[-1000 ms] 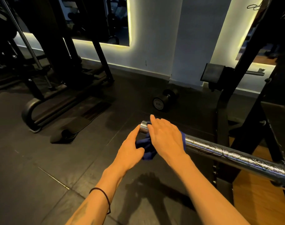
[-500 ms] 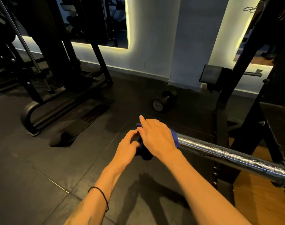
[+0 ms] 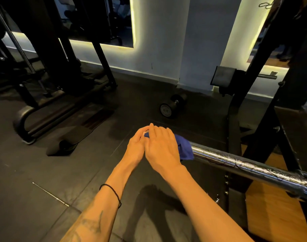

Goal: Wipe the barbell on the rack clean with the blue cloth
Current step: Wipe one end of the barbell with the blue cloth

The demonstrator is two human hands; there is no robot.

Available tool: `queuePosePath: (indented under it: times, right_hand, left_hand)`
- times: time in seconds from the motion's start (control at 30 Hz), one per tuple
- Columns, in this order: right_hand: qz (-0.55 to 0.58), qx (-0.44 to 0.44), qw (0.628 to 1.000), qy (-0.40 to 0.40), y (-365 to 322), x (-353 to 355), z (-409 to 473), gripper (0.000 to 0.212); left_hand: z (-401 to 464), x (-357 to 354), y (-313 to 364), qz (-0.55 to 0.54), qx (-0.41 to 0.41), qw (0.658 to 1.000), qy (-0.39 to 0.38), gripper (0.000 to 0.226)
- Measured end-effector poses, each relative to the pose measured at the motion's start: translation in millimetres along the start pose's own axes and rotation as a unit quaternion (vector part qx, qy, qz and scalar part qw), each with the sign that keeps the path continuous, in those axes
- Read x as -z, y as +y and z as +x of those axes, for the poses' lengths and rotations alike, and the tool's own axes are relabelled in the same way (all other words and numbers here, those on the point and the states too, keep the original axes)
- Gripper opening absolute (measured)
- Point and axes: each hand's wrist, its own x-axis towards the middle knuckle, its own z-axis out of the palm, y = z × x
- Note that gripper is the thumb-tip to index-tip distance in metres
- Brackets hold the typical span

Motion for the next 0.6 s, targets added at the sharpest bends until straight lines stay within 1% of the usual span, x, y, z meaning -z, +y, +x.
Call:
queuePosePath:
  times: [0.07,0.17,0.23,0.3,0.37,0.4,0.47,0.5,0.57,0.6]
  right_hand:
    - [-0.004,0.019,1.0,0.009,5.1,-1.3,-0.1,0.05]
    - [0.019,0.014,0.999,0.035,15.2,-1.7,2.2,0.053]
    - [0.011,-0.01,1.0,0.027,19.7,3.4,8.6,0.054]
    - [0.013,-0.062,0.998,0.023,25.7,9.7,16.2,0.05]
    - [0.024,-0.106,0.994,0.03,28.6,12.4,17.0,0.044]
    - [0.028,-0.114,0.992,0.041,26.1,12.5,13.4,0.045]
    - [0.028,-0.098,0.991,0.088,14.6,8.2,3.3,0.047]
    - [0.032,-0.079,0.99,0.116,8.6,3.6,-2.2,0.044]
    - [0.051,-0.05,0.985,0.16,4.1,-5.4,-11.2,0.03]
    - [0.06,-0.04,0.984,0.164,6.1,-8.9,-14.1,0.028]
  left_hand:
    - [1.0,-0.2,0.8,-0.004,0.001,1.0,0.003,0.033]
    - [1.6,-0.5,1.8,-0.012,0.003,1.0,-0.004,0.028]
    - [3.3,0.8,4.9,0.007,-0.015,1.0,-0.007,0.026]
    - [8.1,1.6,7.4,0.029,-0.019,0.999,-0.017,0.027]
    - [13.9,1.0,6.2,0.045,-0.02,0.998,-0.032,0.029]
    - [15.0,1.0,6.5,0.051,-0.018,0.998,-0.038,0.03]
    - [18.5,1.3,6.7,0.054,-0.01,0.998,-0.04,0.03]
    - [20.5,1.5,6.5,0.056,-0.007,0.998,-0.038,0.028]
    - [22.3,1.6,7.5,0.065,0.002,0.997,-0.038,0.027]
    - [22.3,1.6,8.3,0.068,0.006,0.997,-0.038,0.03]
